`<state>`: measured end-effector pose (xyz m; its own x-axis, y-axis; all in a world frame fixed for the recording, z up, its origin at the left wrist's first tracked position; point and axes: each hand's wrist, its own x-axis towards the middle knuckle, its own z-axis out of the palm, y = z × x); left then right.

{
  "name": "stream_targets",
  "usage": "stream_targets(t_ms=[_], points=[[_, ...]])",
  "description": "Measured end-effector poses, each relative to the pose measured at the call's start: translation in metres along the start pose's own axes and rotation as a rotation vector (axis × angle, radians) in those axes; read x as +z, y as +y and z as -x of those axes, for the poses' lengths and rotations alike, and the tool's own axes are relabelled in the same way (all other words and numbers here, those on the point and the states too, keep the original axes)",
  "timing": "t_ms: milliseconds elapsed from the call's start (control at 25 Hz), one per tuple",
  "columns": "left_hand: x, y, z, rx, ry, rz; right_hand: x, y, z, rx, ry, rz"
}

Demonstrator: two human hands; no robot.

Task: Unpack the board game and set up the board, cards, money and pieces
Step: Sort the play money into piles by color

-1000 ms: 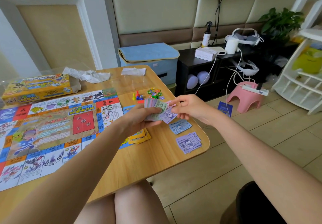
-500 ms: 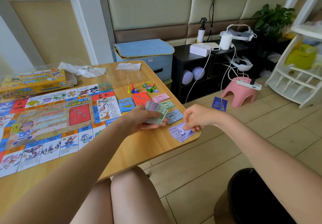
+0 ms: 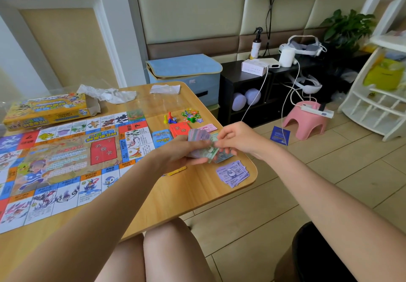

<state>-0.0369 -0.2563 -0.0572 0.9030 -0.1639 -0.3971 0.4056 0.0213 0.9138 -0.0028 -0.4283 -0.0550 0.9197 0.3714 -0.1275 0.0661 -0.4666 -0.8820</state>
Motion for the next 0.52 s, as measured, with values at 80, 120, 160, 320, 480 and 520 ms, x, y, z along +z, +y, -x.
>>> stream_targets(t_ms=[80, 120, 160, 320, 480, 520], points=[[-0.009, 0.005, -0.003, 0.027, 0.055, 0.152, 0.002, 0.002, -0.013, 0.045, 0.173, -0.052], [-0.016, 0.007, -0.006, 0.050, 0.072, 0.161, 0.003, 0.004, -0.021, 0.080, 0.268, -0.086], [-0.023, 0.008, -0.008, 0.068, 0.079, 0.139, 0.004, 0.005, -0.028, 0.118, 0.334, -0.111], [-0.037, 0.006, -0.012, 0.077, 0.086, 0.081, 0.016, 0.013, -0.053, 0.245, 0.371, 0.205], [-0.036, 0.005, -0.017, 0.054, 0.070, 0.019, 0.019, 0.015, -0.054, 0.253, 0.371, 0.530], [-0.035, 0.005, -0.017, 0.044, 0.077, 0.004, 0.019, 0.013, -0.053, 0.203, 0.396, 0.513]])
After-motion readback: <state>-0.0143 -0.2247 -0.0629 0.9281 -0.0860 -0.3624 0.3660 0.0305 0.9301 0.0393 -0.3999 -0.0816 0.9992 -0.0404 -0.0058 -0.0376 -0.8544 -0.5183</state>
